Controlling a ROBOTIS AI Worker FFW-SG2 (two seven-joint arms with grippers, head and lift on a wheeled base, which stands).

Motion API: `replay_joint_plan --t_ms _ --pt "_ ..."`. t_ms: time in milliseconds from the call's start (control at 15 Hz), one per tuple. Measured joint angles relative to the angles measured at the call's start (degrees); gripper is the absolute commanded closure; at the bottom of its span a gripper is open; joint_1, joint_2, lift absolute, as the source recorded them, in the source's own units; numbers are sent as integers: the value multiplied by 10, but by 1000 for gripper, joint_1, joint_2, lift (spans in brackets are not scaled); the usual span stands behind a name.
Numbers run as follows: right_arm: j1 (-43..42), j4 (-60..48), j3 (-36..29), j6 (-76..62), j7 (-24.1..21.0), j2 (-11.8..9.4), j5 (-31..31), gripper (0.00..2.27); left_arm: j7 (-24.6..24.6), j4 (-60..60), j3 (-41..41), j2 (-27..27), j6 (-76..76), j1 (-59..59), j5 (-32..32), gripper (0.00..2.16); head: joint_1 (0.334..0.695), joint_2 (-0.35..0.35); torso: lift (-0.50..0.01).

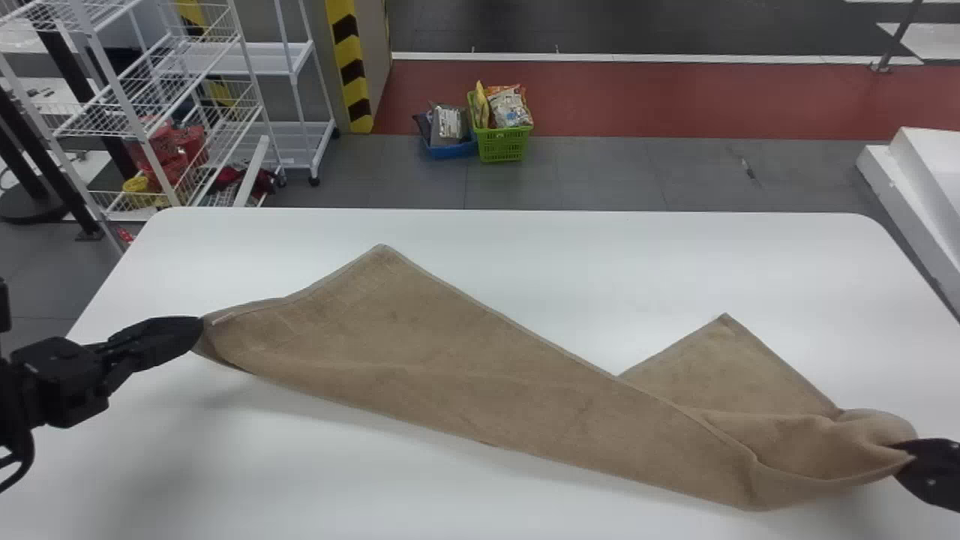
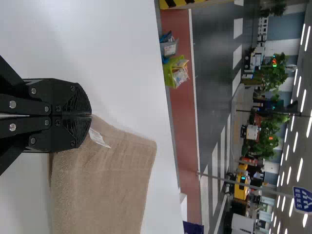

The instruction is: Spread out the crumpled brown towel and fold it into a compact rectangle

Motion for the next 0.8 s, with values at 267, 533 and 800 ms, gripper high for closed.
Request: replay_joint_plan --t_ms 267,533,800 --pt "5 0 10 -2 0 1 12 1312 10 -44 12 -14 2 16 16 56 695 54 -127" --pt "15 -2 13 -2 0 3 15 1312 34 -84 6 -30 42 17 18 22 695 50 -127" --pt "18 -9 36 0 0 10 30 1312 85 -99 -65 -49 53 -10 7 66 695 -9 -127"
